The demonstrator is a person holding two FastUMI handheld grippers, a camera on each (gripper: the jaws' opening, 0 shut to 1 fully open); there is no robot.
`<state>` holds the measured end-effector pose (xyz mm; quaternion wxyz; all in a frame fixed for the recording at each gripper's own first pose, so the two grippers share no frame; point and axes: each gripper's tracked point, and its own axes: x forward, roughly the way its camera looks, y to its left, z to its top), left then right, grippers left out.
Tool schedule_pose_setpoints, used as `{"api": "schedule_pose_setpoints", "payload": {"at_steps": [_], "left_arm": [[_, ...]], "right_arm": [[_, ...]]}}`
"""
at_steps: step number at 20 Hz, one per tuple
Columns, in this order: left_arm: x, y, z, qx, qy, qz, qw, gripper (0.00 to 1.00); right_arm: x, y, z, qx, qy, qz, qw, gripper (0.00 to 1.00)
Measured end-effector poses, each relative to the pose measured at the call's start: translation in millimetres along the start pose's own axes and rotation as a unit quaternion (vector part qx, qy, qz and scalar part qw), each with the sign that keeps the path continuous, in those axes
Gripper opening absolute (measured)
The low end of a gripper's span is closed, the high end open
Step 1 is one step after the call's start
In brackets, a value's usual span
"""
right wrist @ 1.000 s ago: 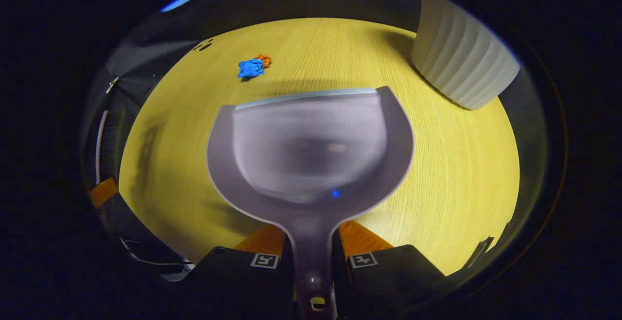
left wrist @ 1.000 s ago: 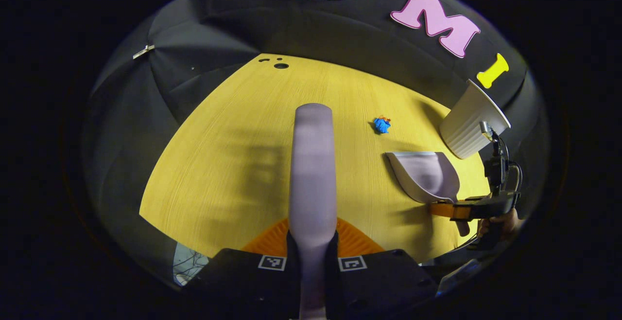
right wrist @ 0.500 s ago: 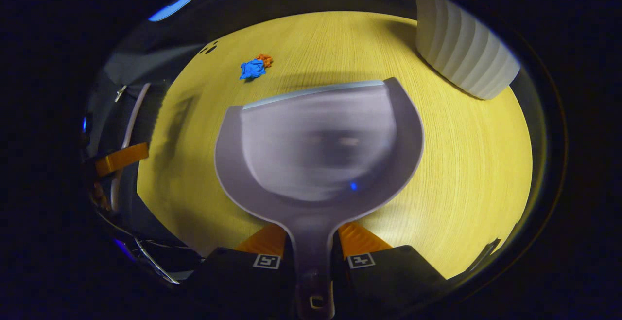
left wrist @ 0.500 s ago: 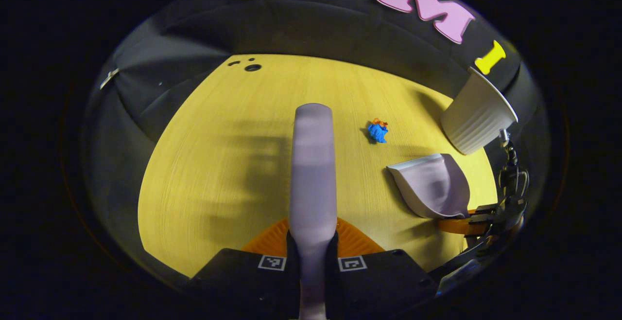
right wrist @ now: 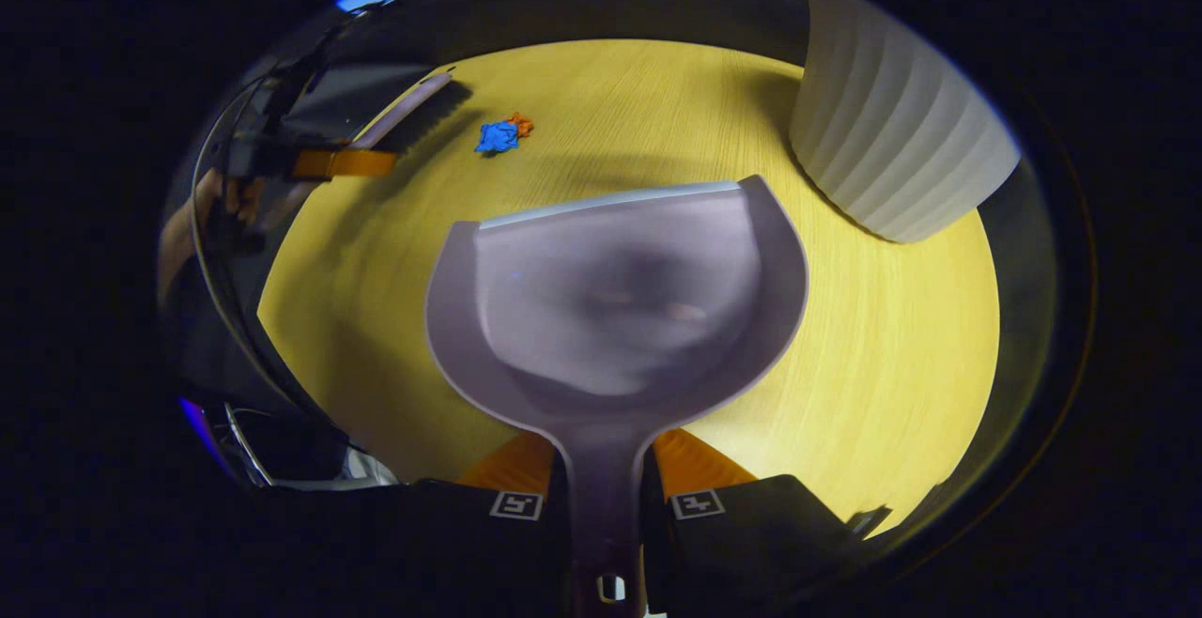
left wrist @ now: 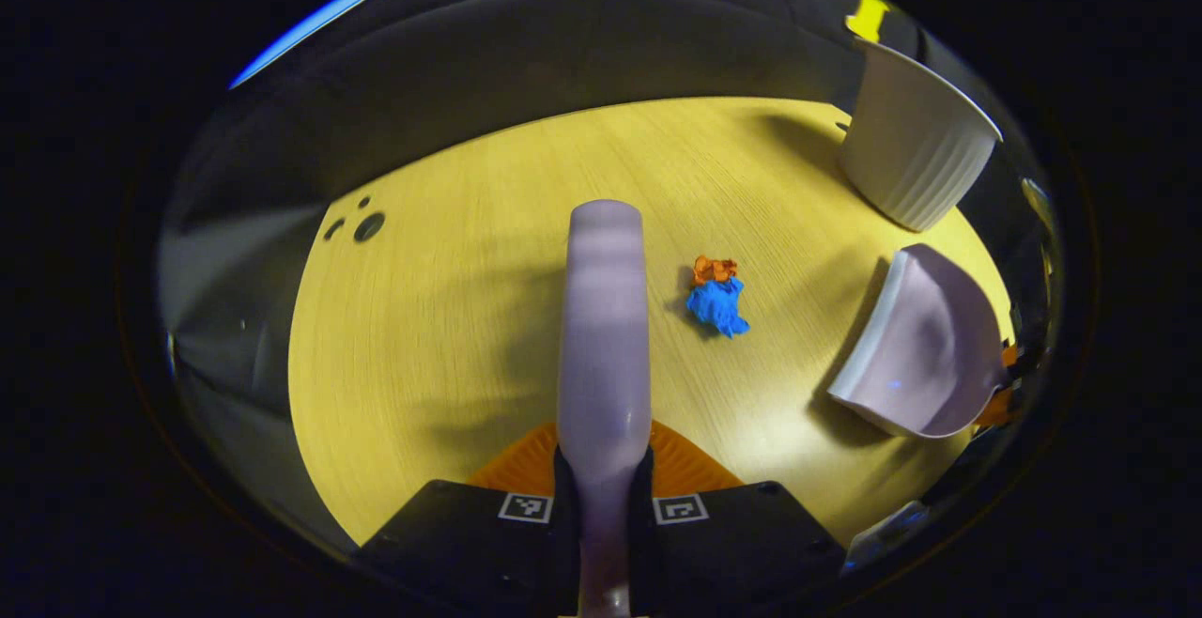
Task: Pick up the small broom and dustpan from the desktop, sweep the trash into the dustpan with the broom, and then empty the trash into the garbage bin.
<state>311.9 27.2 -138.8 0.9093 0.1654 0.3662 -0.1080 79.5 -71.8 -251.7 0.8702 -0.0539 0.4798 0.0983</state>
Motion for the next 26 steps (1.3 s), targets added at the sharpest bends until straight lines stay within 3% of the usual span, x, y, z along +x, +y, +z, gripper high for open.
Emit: {"api": "schedule_pose_setpoints", "payload": {"at_steps": [6, 10, 12, 17, 23, 26], "left_arm": [[32.9, -3.7, 22.8, 0.125, 0.028, -0.027, 0.991, 0.25], [36.3, -21.8, 22.0, 0.175, 0.043, -0.075, 0.981, 0.25], [39.7, -38.9, 17.9, 0.180, 0.051, -0.096, 0.978, 0.25], [30.5, -87.6, 0.1, 0.207, 0.071, -0.160, 0.963, 0.25], [-5.6, -188.8, -31.9, 0.222, 0.123, -0.276, 0.927, 0.25], [-15.4, -211.3, -40.4, 0.200, 0.128, -0.289, 0.928, 0.24]], "right_arm": [[1.0, -4.7, -10.1, -0.037, 0.014, 0.006, 0.999, 0.34], [8.8, 3.5, -7.0, -0.050, 0.016, 0.019, 0.998, 0.34], [11.3, 5.8, -6.9, -0.056, 0.017, 0.023, 0.998, 0.39], [19.4, 7.8, -6.7, -0.065, 0.020, 0.023, 0.997, 0.34], [24.5, 6.3, -15.2, -0.065, 0.016, 0.021, 0.998, 0.34], [26.3, 7.5, -11.4, -0.061, 0.011, 0.023, 0.998, 0.30]]}}
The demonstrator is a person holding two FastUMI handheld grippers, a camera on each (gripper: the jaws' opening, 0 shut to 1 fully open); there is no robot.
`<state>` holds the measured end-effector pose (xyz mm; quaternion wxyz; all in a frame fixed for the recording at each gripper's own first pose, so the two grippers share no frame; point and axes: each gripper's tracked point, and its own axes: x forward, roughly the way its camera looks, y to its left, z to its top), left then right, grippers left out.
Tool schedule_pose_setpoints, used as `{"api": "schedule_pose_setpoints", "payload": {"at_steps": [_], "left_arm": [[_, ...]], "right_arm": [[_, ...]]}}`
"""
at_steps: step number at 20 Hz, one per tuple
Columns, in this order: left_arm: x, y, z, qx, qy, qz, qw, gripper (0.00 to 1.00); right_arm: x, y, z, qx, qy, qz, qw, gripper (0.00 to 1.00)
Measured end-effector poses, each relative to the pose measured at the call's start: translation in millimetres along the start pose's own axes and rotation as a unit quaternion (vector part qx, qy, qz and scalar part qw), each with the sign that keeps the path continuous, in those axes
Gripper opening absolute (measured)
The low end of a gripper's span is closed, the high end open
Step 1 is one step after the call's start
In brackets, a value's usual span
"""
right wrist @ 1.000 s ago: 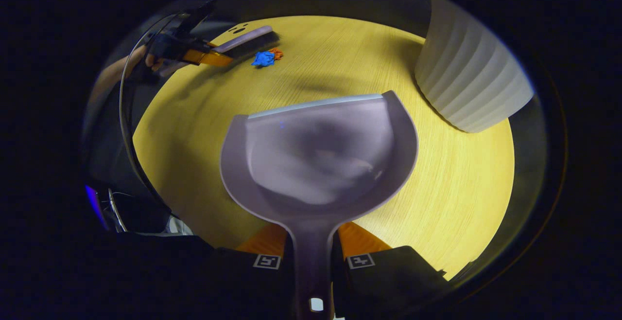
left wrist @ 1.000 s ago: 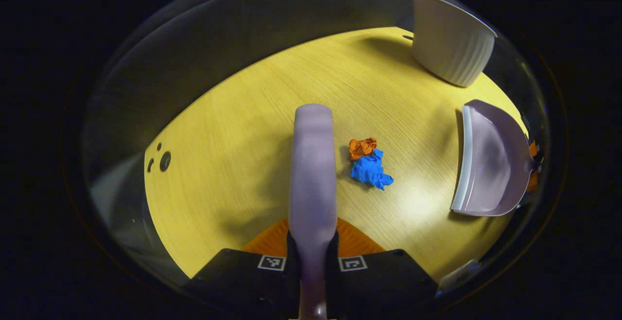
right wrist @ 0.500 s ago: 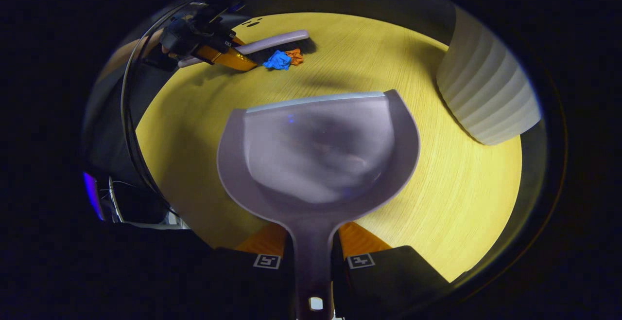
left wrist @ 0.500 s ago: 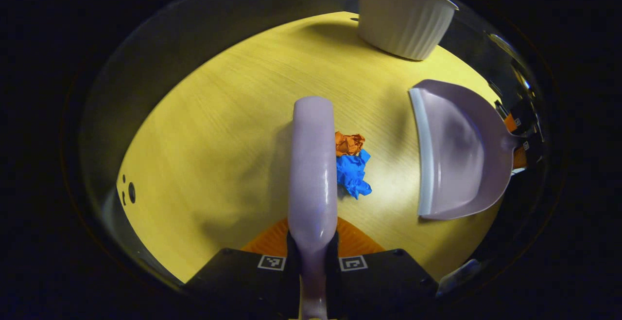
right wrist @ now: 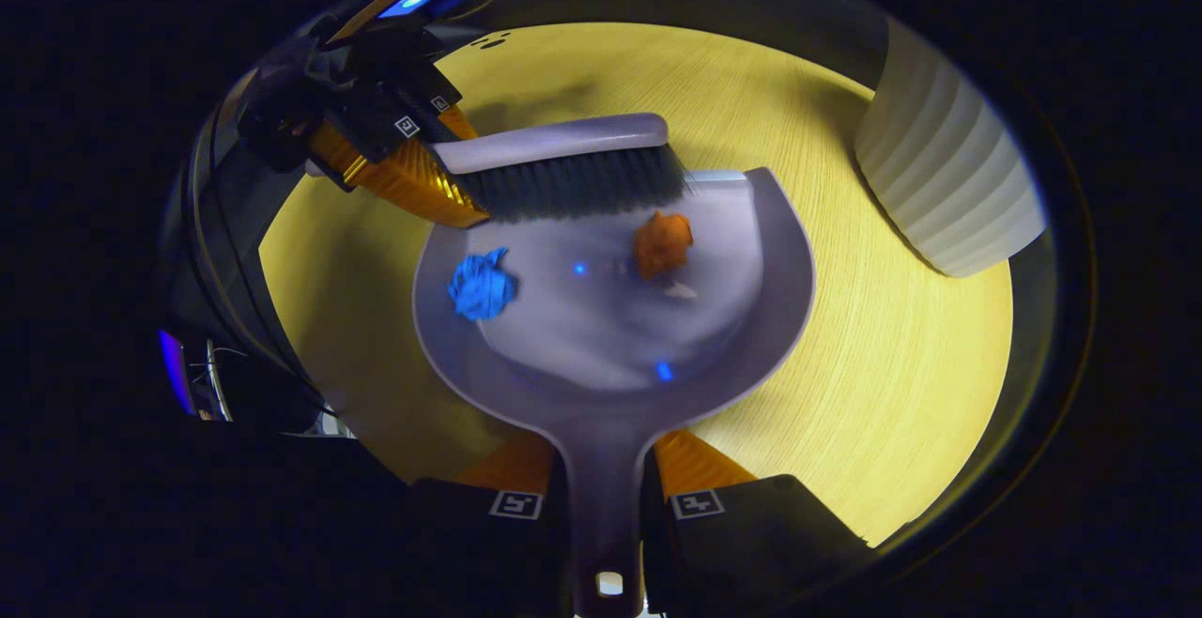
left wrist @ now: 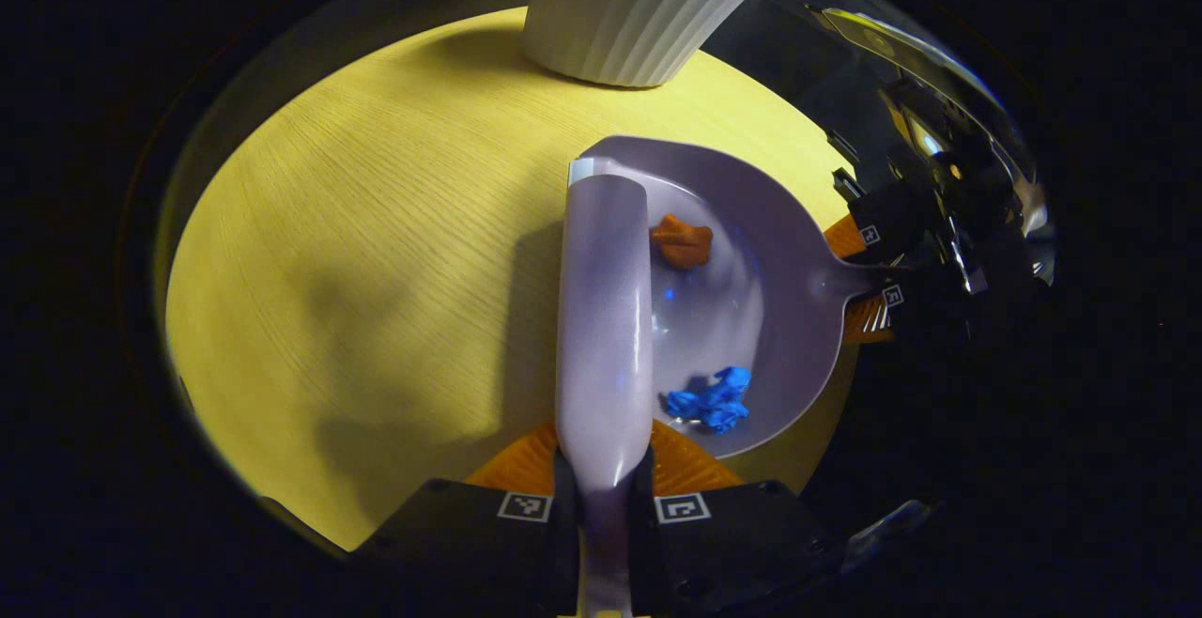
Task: Pick up the small broom and dustpan from the desktop, sweep the trash into the dustpan with the broom, and then empty the trash into the garbage bin.
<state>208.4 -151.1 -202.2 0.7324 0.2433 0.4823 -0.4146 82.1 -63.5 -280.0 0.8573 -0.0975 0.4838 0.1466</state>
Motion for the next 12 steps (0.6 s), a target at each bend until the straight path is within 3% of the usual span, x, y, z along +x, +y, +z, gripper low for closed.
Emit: {"api": "schedule_pose_setpoints", "payload": {"at_steps": [1, 2, 5, 12], "left_arm": [[-4.4, -1.8, -1.3, -0.010, -0.005, 0.000, 1.000, 0.25], [-7.4, 1.6, -3.7, -0.018, -0.015, 0.010, 1.000, 0.25], [-16.1, 9.7, -6.3, -0.060, -0.062, 0.045, 0.995, 0.25], [-60.7, -5.2, -57.1, -0.178, -0.137, 0.070, 0.972, 0.25]], "right_arm": [[2.4, -2.2, 3.4, 0.001, -0.001, 0.001, 1.000, 0.34], [4.6, -3.8, 6.9, 0.002, -0.004, 0.001, 1.000, 0.30], [5.9, -10.3, 8.8, 0.008, -0.014, 0.003, 1.000, 0.34], [-0.4, -12.6, 7.9, 0.019, -0.016, -0.009, 1.000, 0.34]]}}
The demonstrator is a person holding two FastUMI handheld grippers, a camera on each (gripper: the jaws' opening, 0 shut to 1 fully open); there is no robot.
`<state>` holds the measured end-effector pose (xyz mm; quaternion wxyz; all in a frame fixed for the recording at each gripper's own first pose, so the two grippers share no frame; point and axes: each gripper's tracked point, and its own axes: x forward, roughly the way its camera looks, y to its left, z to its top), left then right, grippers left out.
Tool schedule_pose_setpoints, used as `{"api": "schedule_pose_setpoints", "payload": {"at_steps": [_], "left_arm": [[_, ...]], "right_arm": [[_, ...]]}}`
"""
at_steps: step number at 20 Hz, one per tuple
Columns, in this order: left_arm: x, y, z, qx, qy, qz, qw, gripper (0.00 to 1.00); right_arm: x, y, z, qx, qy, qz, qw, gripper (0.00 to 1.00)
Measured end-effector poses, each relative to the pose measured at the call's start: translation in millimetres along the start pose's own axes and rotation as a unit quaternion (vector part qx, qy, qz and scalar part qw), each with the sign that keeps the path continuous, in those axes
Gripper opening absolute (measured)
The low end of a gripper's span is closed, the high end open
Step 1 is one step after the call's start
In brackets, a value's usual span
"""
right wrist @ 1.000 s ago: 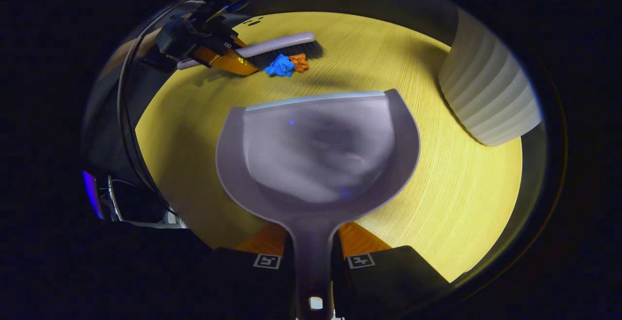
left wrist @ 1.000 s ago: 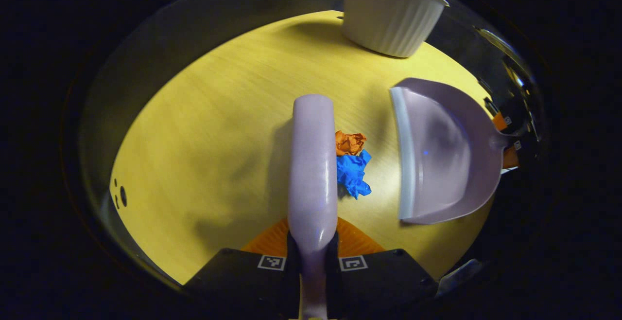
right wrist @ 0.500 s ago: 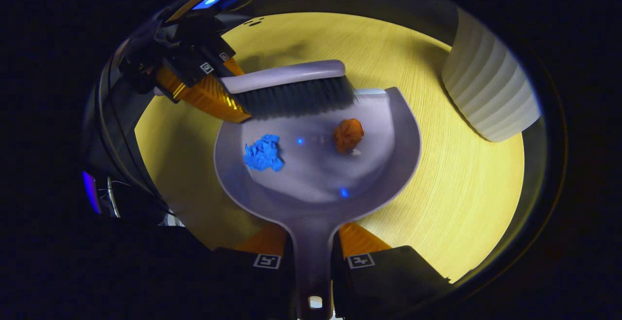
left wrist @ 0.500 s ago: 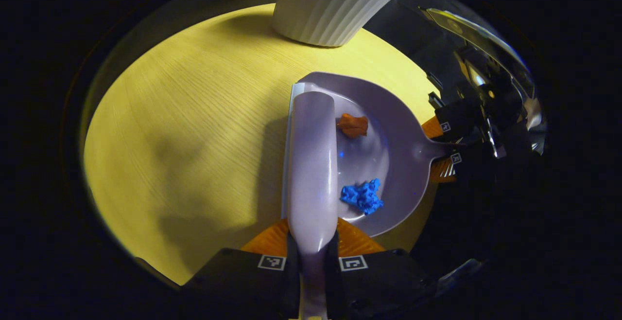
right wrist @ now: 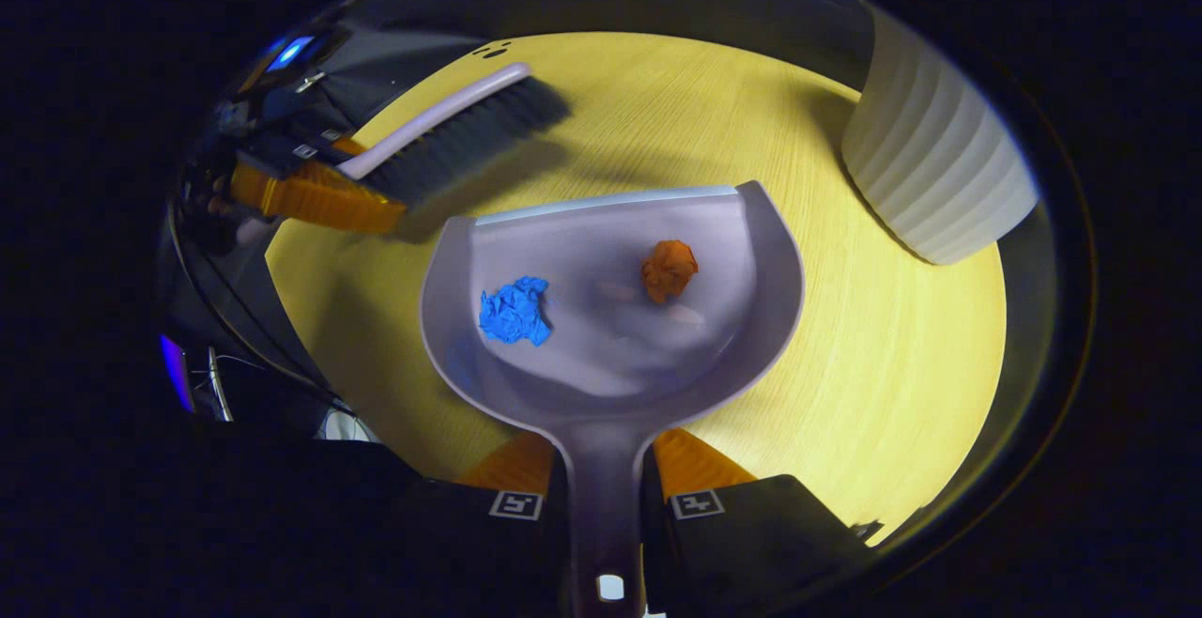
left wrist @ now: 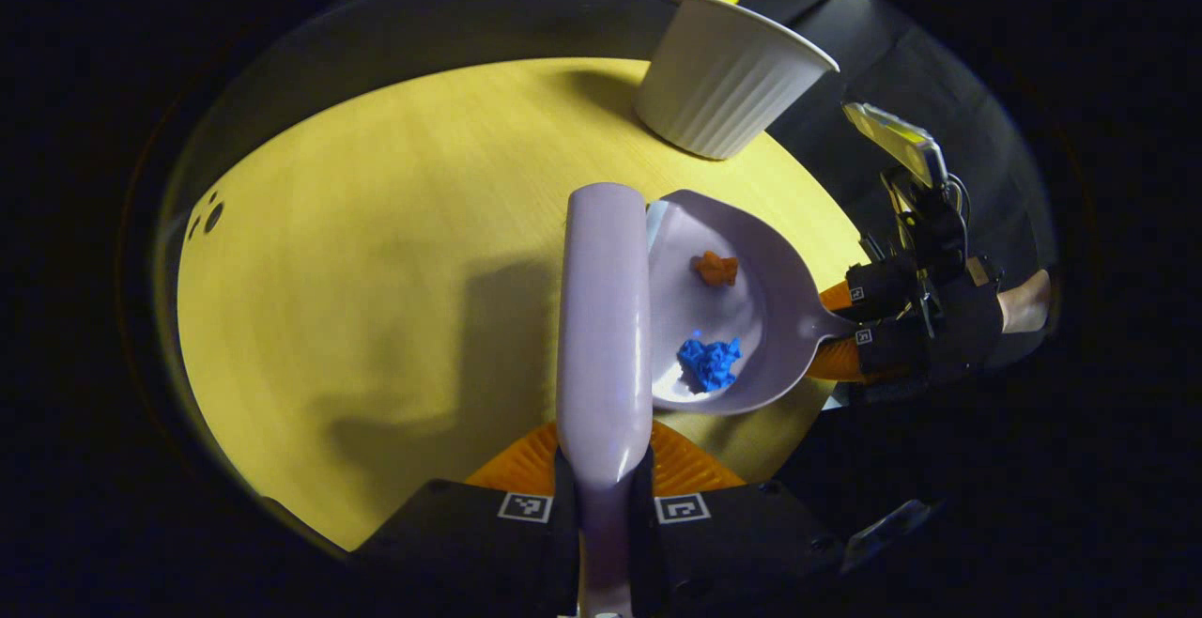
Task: Pick up the small broom and dustpan from the desktop, sweep the trash into the dustpan with the broom, and then empty the trash into the garbage bin.
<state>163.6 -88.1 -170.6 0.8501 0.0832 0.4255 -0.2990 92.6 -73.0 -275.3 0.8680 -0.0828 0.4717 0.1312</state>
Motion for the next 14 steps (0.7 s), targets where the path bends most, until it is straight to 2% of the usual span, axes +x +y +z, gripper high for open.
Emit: {"api": "schedule_pose_setpoints", "payload": {"at_steps": [3, 6, 8, 10, 11, 12, 14], "left_arm": [[-28.4, 6.5, -30.3, -0.037, -0.017, 0.009, 0.999, 0.25], [-46.0, 12.8, -60.1, -0.042, -0.026, 0.026, 0.998, 0.25], [-52.1, 11.9, -69.8, -0.042, -0.035, 0.039, 0.998, 0.25], [-52.9, 4.5, -72.8, -0.055, -0.046, 0.035, 0.997, 0.25], [-56.2, 7.2, -78.4, -0.063, -0.052, 0.032, 0.996, 0.25], [-58.5, 8.1, -83.2, -0.069, -0.058, 0.032, 0.995, 0.25], [-65.3, 15.6, -98.3, -0.078, -0.069, 0.033, 0.994, 0.25]], "right_arm": [[-17.8, -3.8, -1.9, 0.020, -0.009, -0.001, 1.000, 0.34], [-37.8, -14.4, 1.7, 0.007, -0.021, -0.021, 1.000, 0.35], [-70.3, -23.7, 8.9, 0.005, -0.035, -0.035, 0.999, 0.34], [-108.0, -29.4, 20.1, 0.025, -0.048, -0.036, 0.998, 0.34], [-125.3, -30.9, 24.9, 0.039, -0.055, -0.033, 0.997, 0.39], [-144.1, -32.7, 28.3, 0.052, -0.062, -0.029, 0.996, 0.35], [-177.7, -35.5, 34.3, 0.071, -0.072, -0.025, 0.995, 0.35]]}}
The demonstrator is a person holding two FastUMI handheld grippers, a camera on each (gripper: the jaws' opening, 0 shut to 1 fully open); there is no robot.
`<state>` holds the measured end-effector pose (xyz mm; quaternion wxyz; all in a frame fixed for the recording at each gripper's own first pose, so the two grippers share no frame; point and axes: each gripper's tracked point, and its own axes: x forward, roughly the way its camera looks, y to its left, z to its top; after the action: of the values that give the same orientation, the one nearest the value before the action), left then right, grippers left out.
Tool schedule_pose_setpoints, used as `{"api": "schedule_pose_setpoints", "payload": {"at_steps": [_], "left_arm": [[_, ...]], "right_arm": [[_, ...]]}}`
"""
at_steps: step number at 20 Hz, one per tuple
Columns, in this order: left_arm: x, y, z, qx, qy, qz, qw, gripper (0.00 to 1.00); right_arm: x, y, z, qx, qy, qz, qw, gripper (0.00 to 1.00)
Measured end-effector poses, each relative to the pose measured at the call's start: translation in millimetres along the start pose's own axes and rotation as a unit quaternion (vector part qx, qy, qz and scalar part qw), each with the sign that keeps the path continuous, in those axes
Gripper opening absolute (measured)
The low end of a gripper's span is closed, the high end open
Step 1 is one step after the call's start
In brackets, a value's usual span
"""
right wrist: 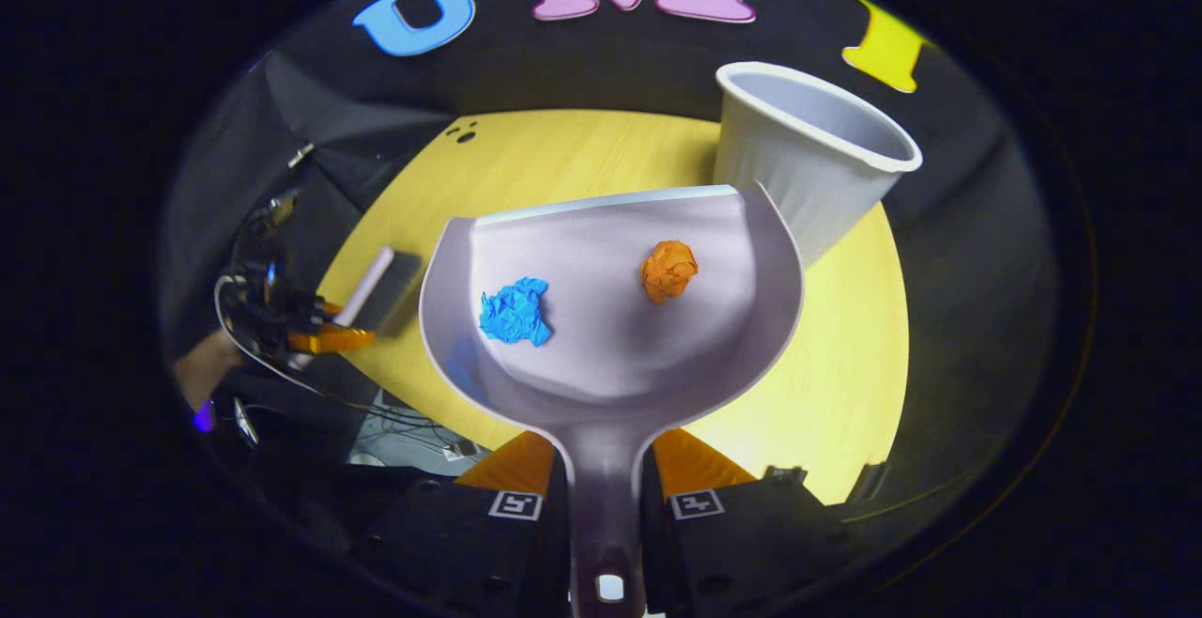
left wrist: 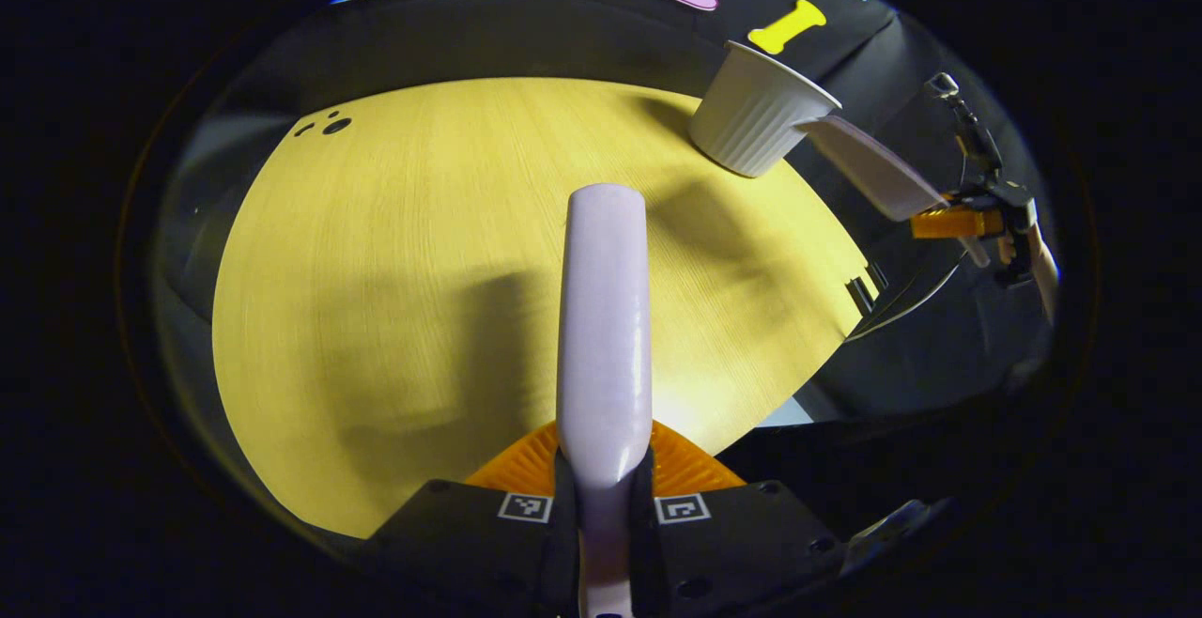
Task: Pick up the small broom and dustpan from the desktop, sweep the trash into the dustpan with the broom, and then empty the trash into the garbage bin.
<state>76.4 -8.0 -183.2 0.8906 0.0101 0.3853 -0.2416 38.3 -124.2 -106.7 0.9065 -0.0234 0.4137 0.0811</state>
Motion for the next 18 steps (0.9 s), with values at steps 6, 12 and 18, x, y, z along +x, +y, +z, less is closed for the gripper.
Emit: {"api": "schedule_pose_setpoints", "payload": {"at_steps": [6, 12, 18], "left_arm": [[1.9, -1.9, -28.3, -0.062, -0.014, -0.013, 0.998, 0.25], [-13.7, 26.7, -52.9, -0.088, -0.007, 0.026, 0.996, 0.24], [-39.3, 51.6, -58.8, -0.135, -0.018, 0.057, 0.989, 0.25]], "right_arm": [[-59.8, -32.0, 46.5, 0.028, -0.038, -0.021, 0.999, 0.34], [-61.1, -95.0, 119.1, 0.064, -0.080, -0.057, 0.993, 0.35], [-27.8, -162.8, 176.0, 0.101, -0.098, -0.096, 0.985, 0.34]]}}
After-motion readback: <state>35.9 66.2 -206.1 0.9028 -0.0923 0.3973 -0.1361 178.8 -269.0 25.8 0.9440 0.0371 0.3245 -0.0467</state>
